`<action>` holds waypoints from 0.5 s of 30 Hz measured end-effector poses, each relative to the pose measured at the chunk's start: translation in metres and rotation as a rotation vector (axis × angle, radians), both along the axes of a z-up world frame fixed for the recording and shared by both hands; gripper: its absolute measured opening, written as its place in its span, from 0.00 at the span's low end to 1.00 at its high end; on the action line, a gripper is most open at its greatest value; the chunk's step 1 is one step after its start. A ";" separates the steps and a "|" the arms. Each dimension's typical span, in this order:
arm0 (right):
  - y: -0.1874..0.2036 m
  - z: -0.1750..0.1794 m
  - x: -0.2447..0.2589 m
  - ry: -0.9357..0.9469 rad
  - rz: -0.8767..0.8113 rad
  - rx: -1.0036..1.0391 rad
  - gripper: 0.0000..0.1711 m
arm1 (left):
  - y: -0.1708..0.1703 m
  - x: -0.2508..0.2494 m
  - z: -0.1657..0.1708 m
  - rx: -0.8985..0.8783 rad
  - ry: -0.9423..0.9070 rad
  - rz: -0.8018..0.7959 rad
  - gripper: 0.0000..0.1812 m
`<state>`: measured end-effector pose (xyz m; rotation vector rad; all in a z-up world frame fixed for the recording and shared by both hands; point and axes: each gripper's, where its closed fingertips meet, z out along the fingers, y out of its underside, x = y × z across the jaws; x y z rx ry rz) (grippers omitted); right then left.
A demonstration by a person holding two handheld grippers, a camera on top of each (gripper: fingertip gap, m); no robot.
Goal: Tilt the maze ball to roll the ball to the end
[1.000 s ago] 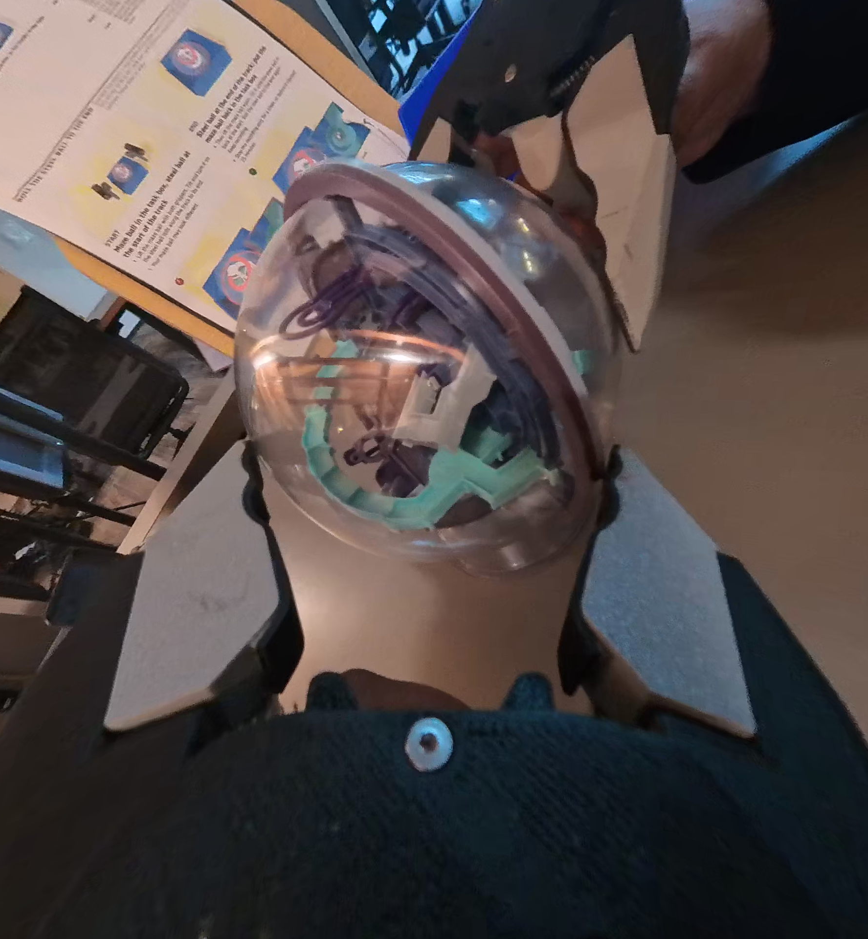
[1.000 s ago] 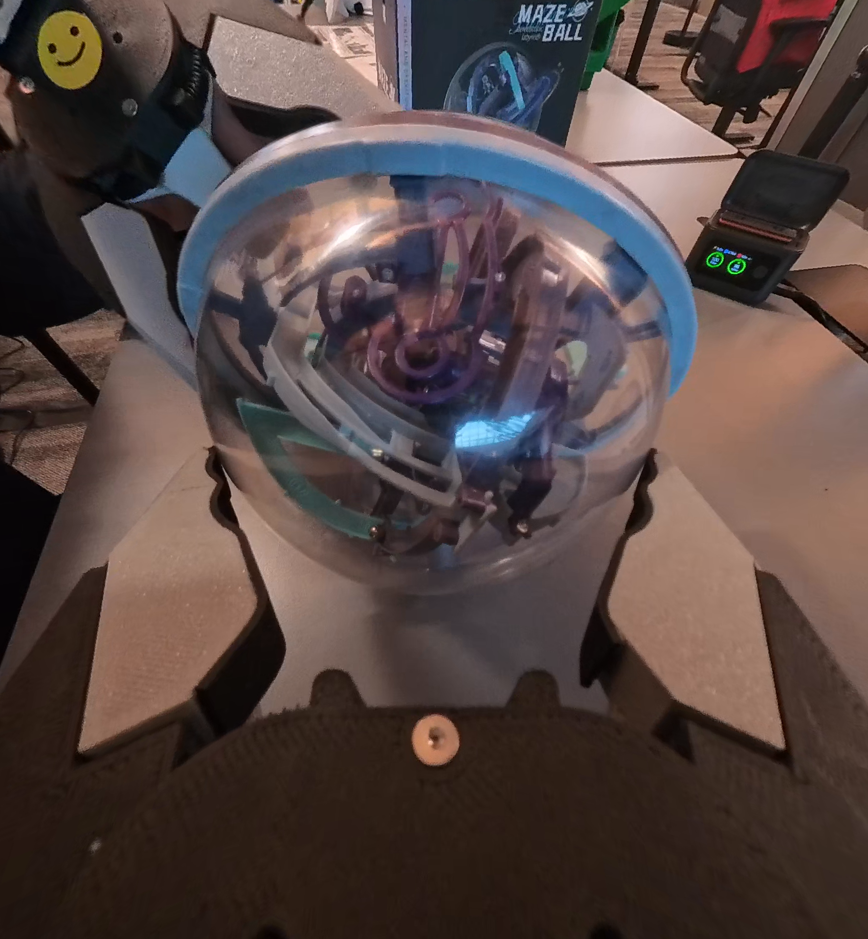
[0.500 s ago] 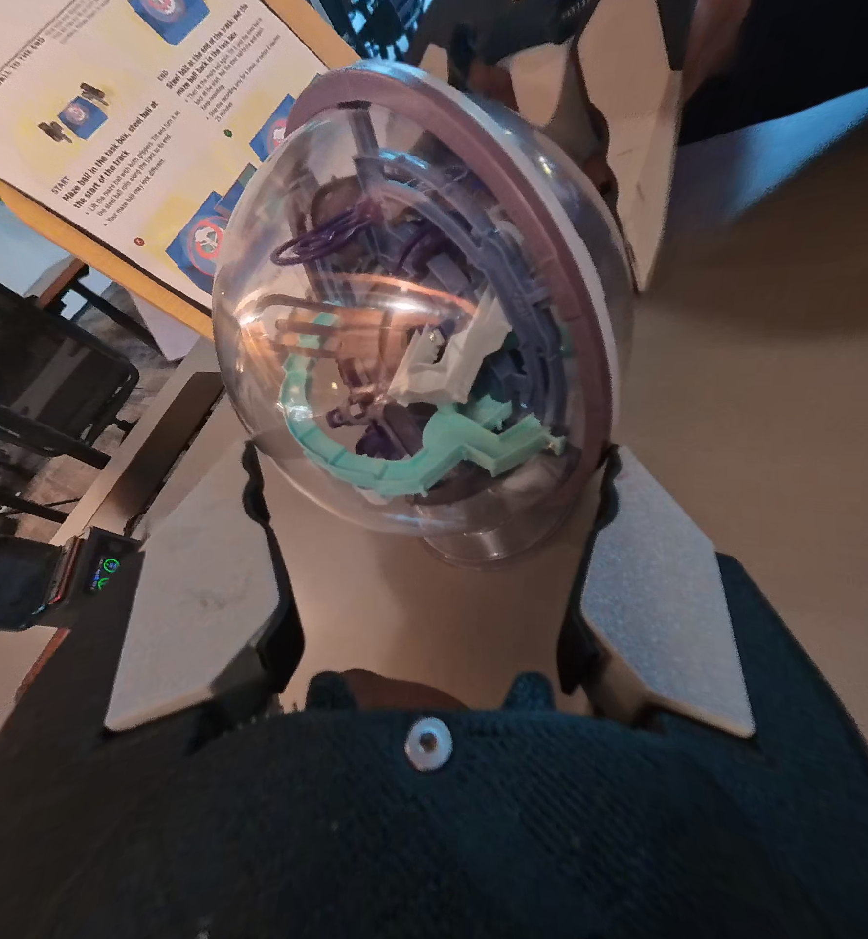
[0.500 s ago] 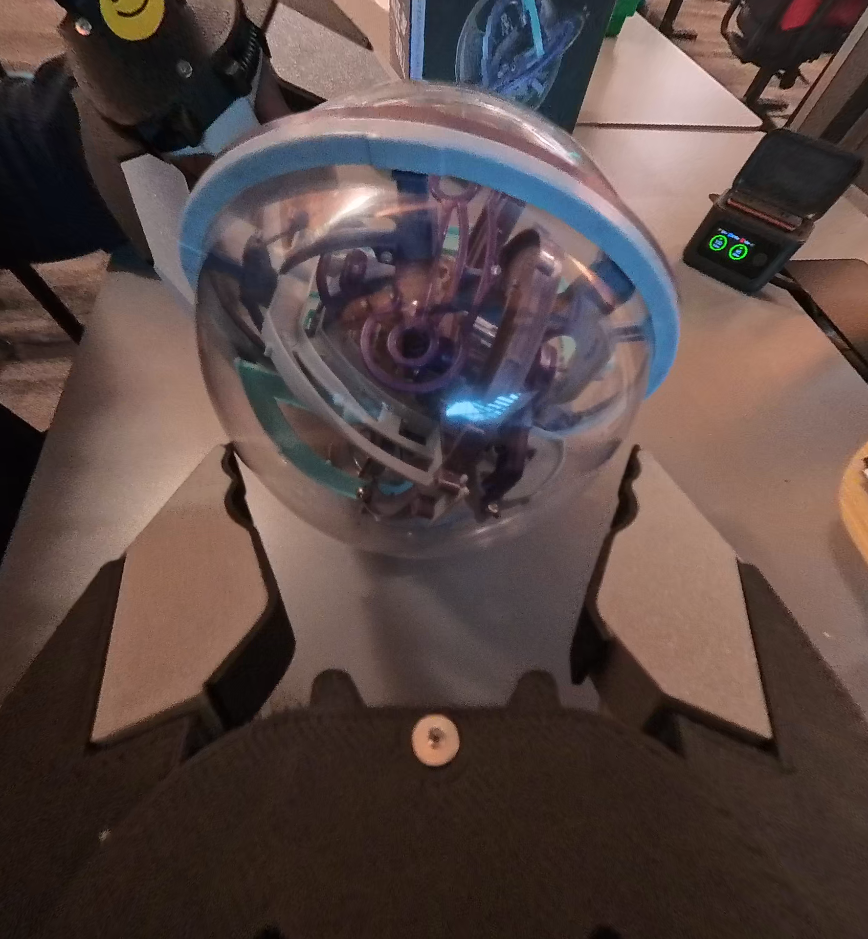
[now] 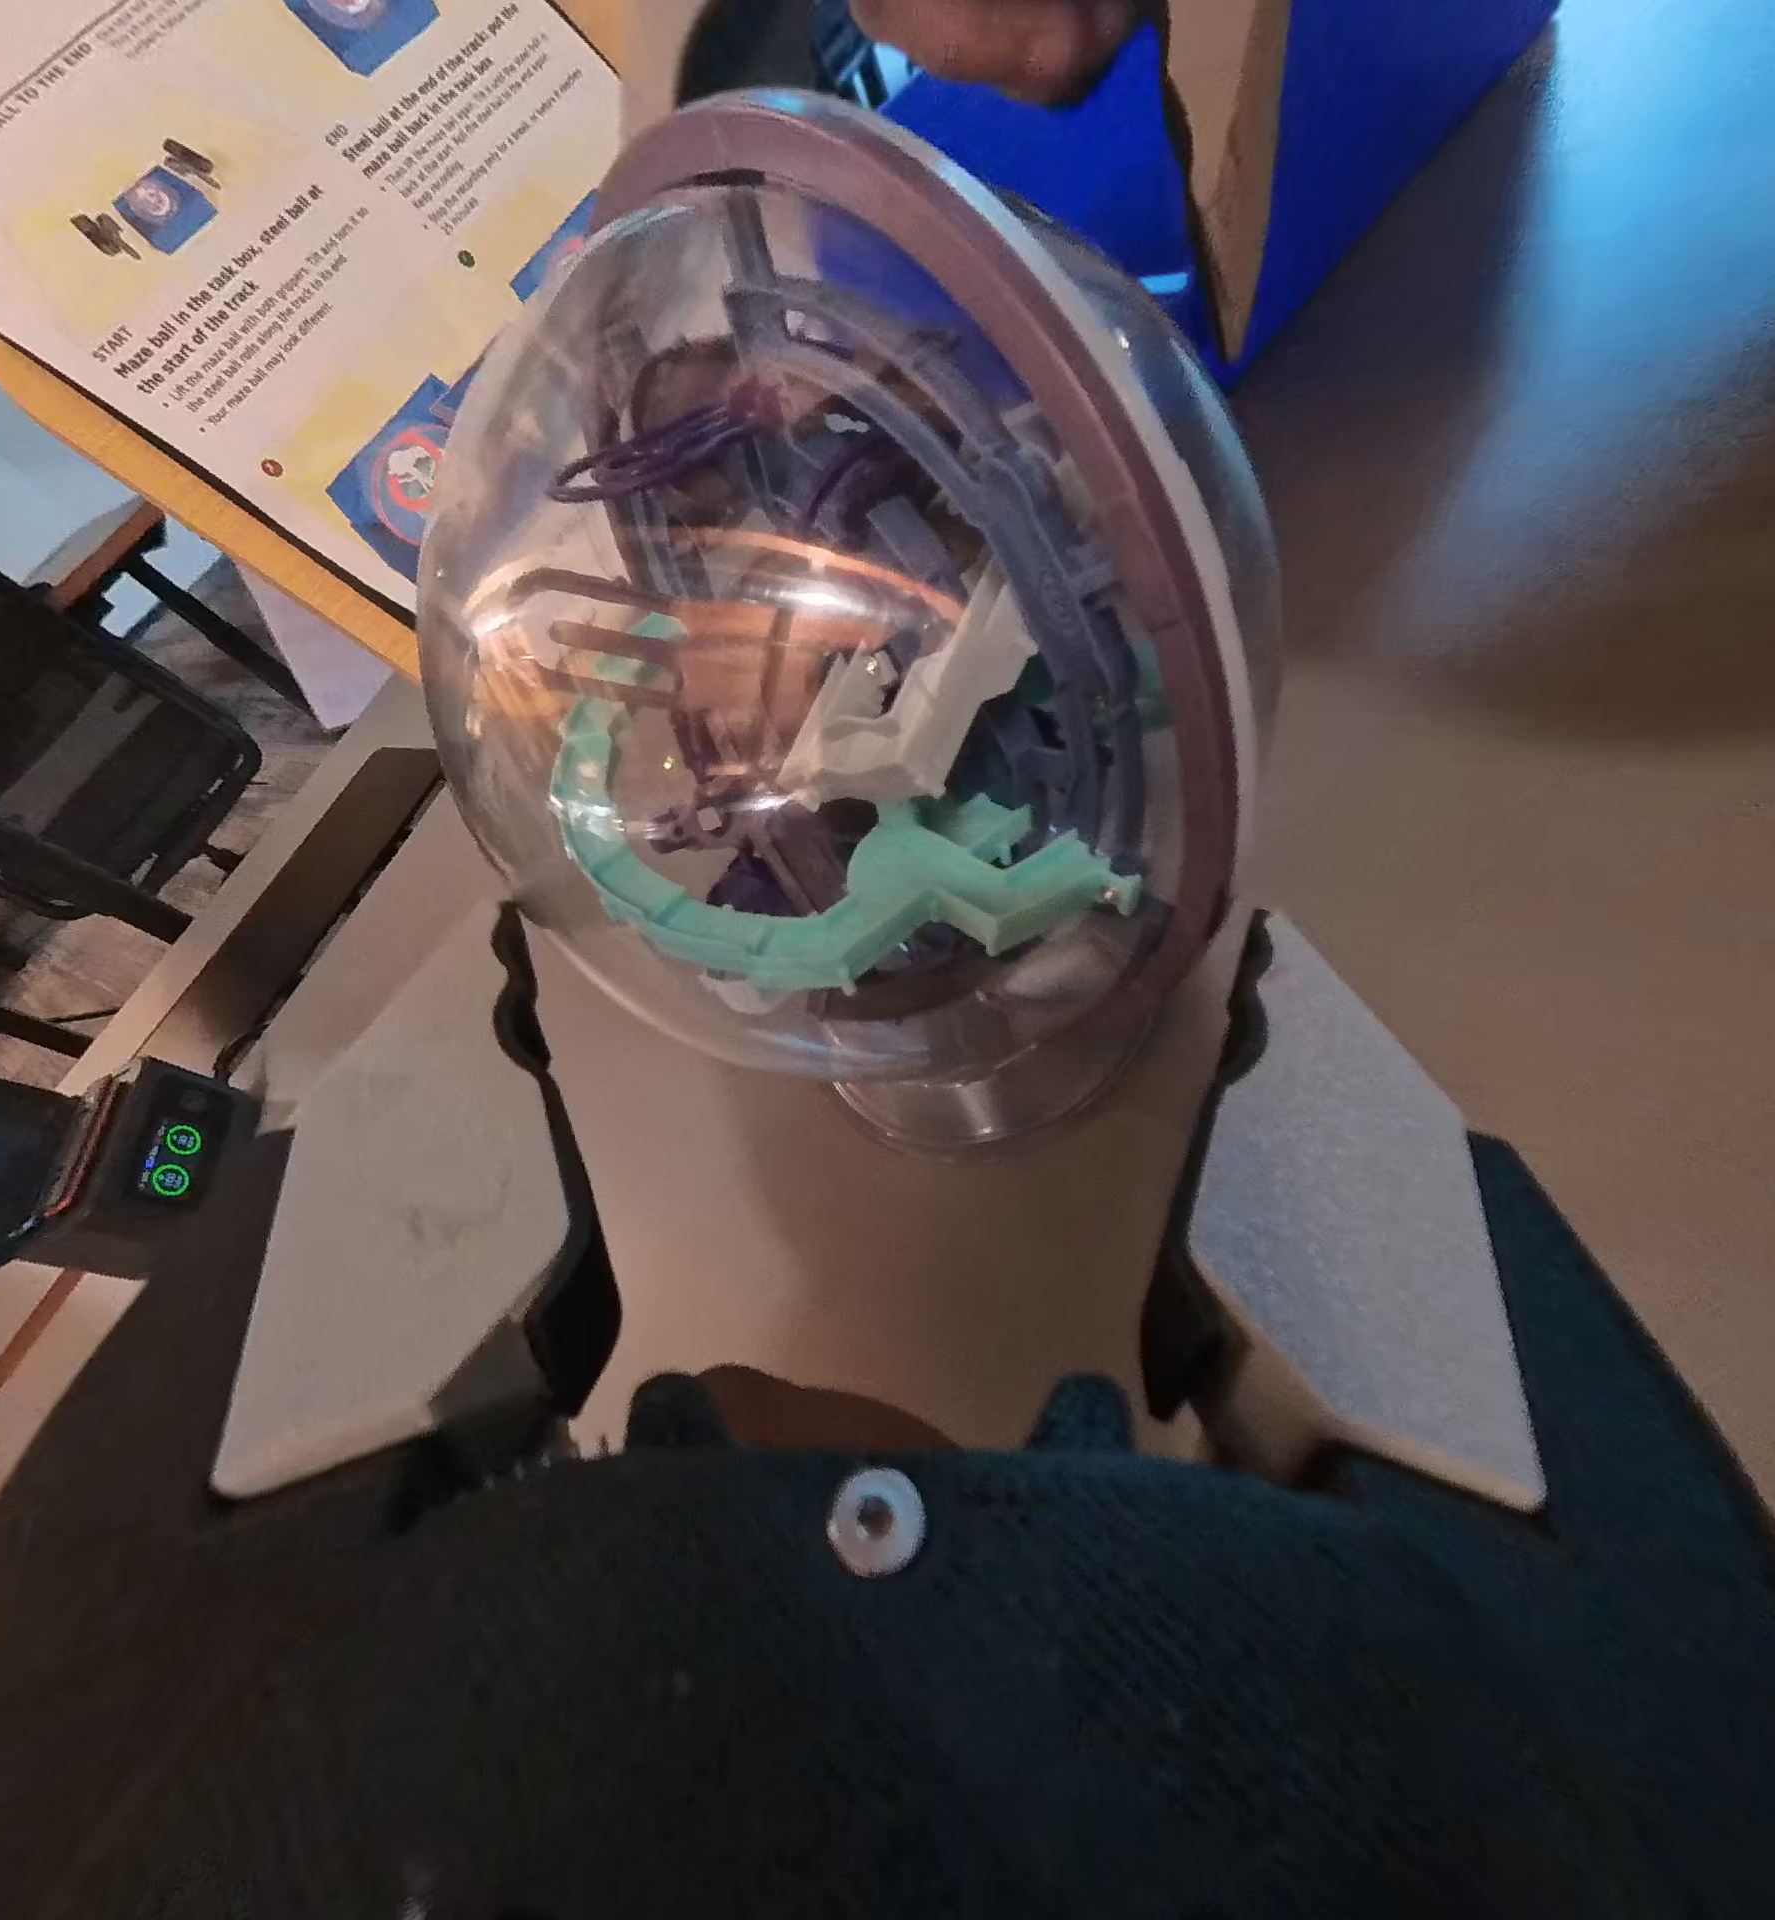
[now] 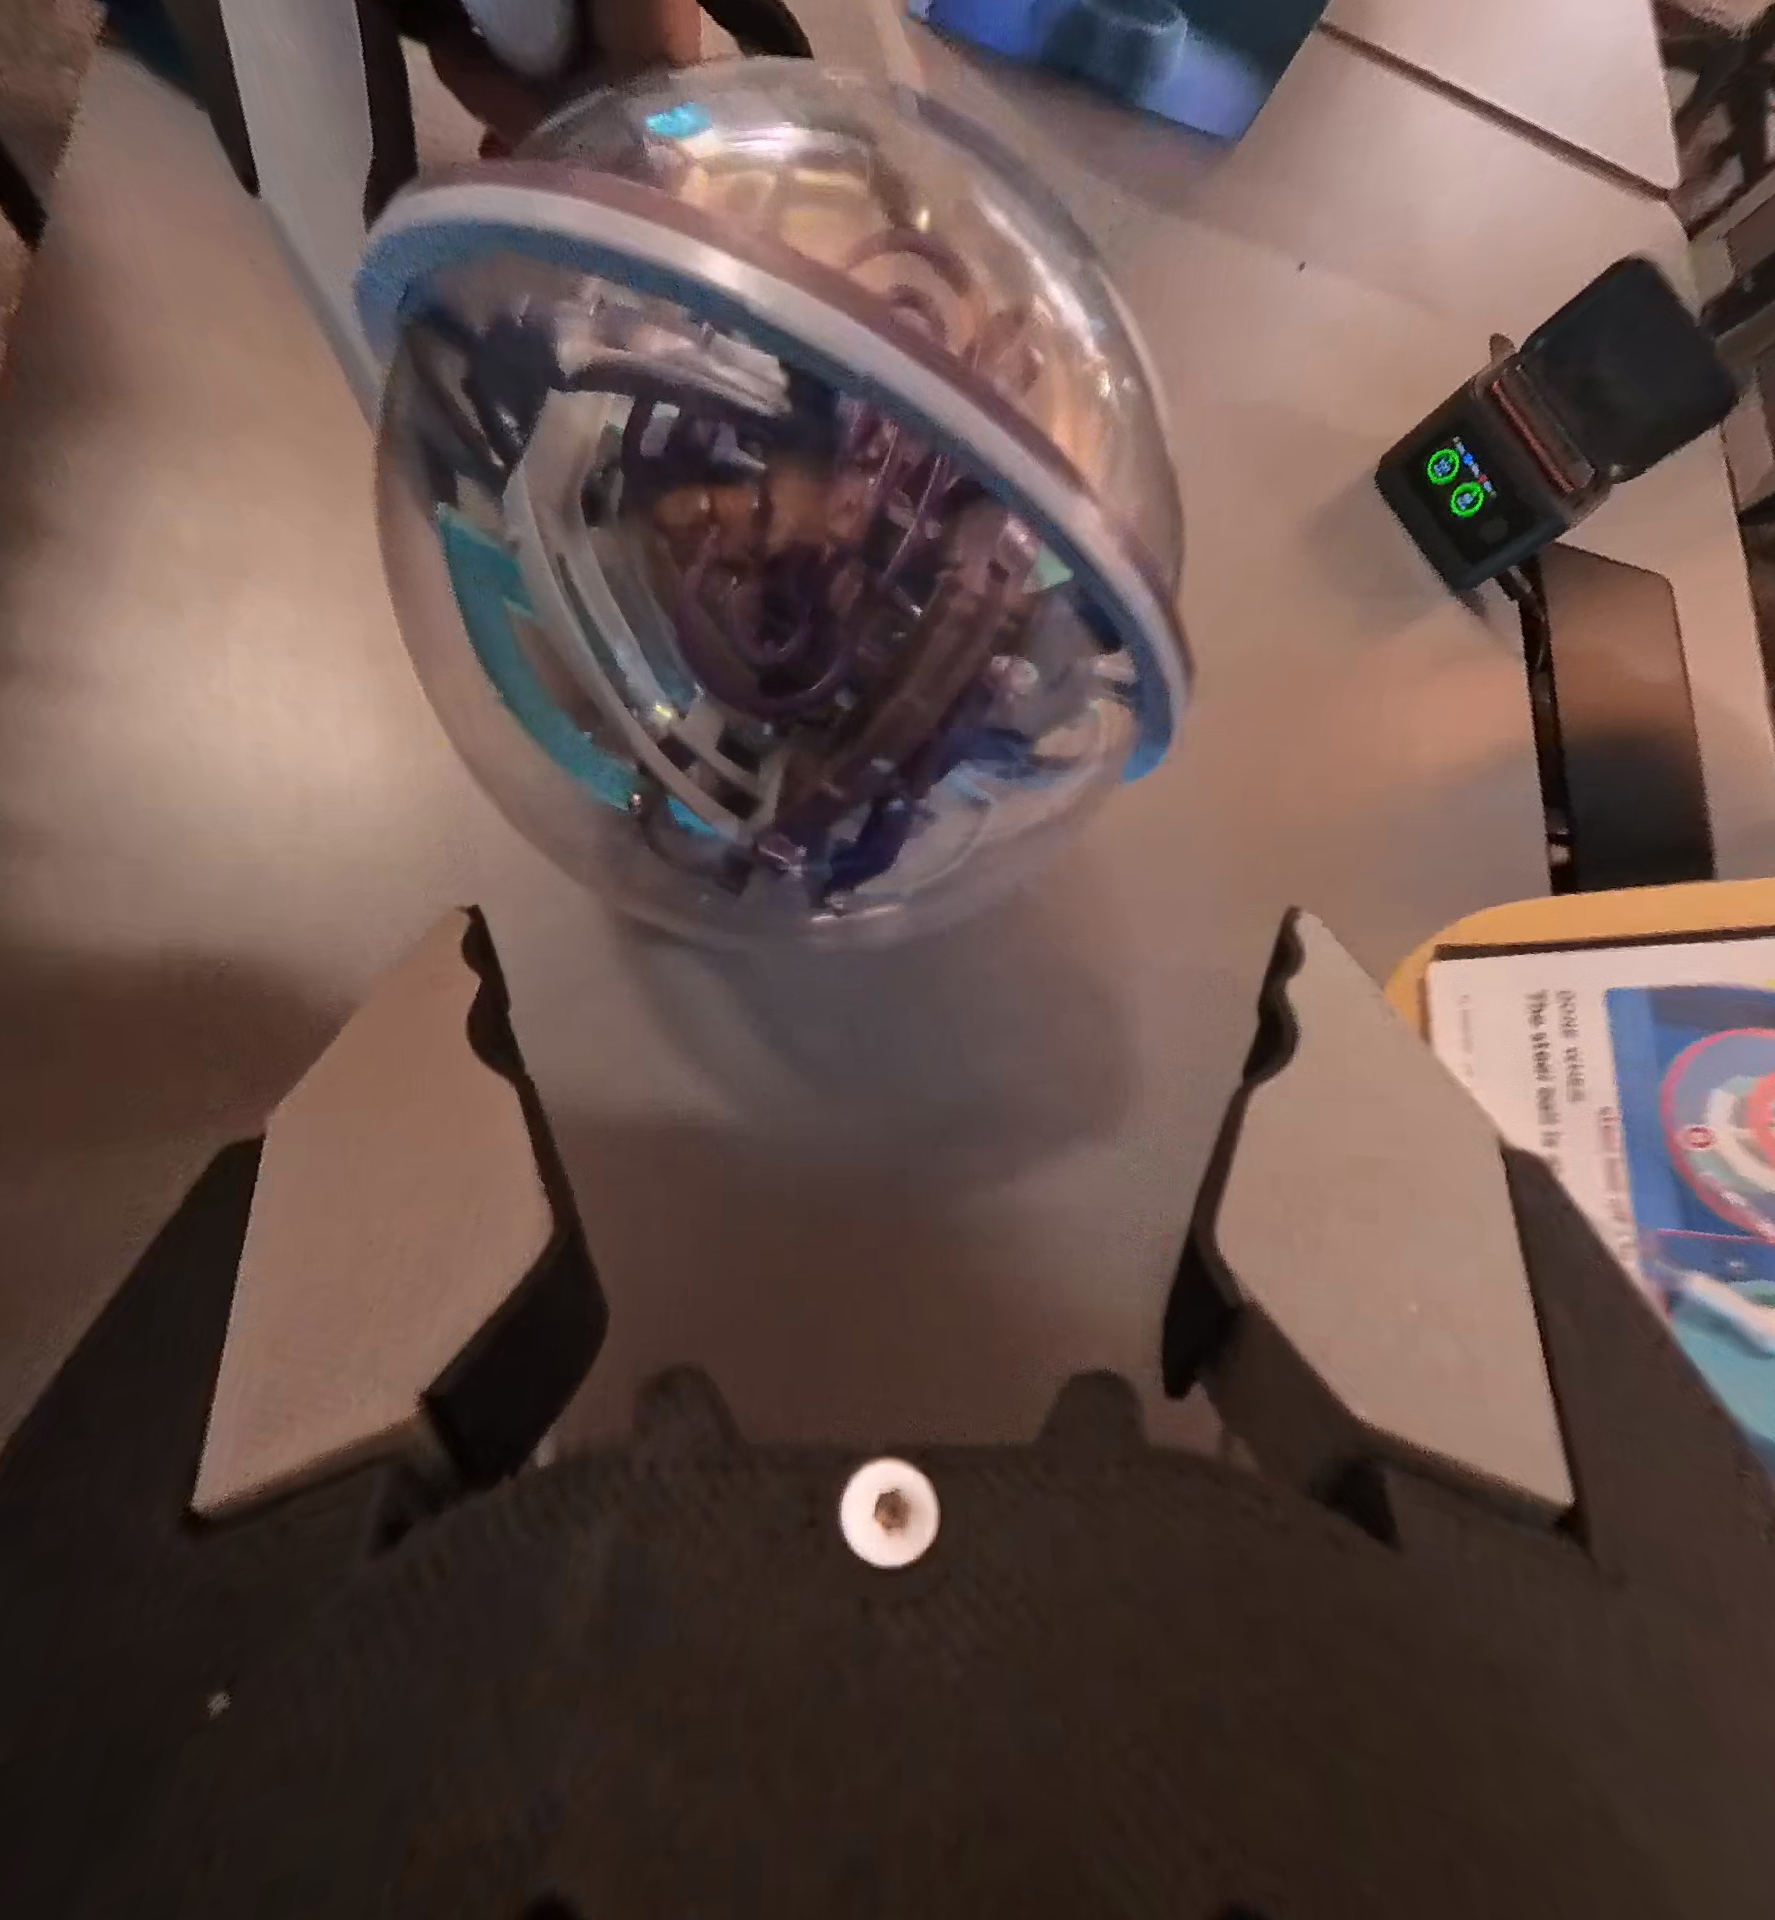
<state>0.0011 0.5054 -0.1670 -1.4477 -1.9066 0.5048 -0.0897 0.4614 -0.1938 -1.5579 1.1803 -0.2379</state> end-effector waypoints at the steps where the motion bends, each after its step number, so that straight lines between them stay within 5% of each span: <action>1: 0.001 0.005 0.000 -0.004 0.033 0.002 0.81 | -0.001 0.000 -0.001 -0.006 -0.003 0.007 0.72; 10: 0.004 -0.005 -0.023 -0.131 0.272 0.037 0.72 | -0.005 0.003 -0.004 -0.033 -0.096 0.123 0.71; 15: -0.002 -0.025 -0.031 -0.188 0.340 0.019 0.77 | 0.003 0.000 -0.013 -0.017 -0.059 0.205 0.70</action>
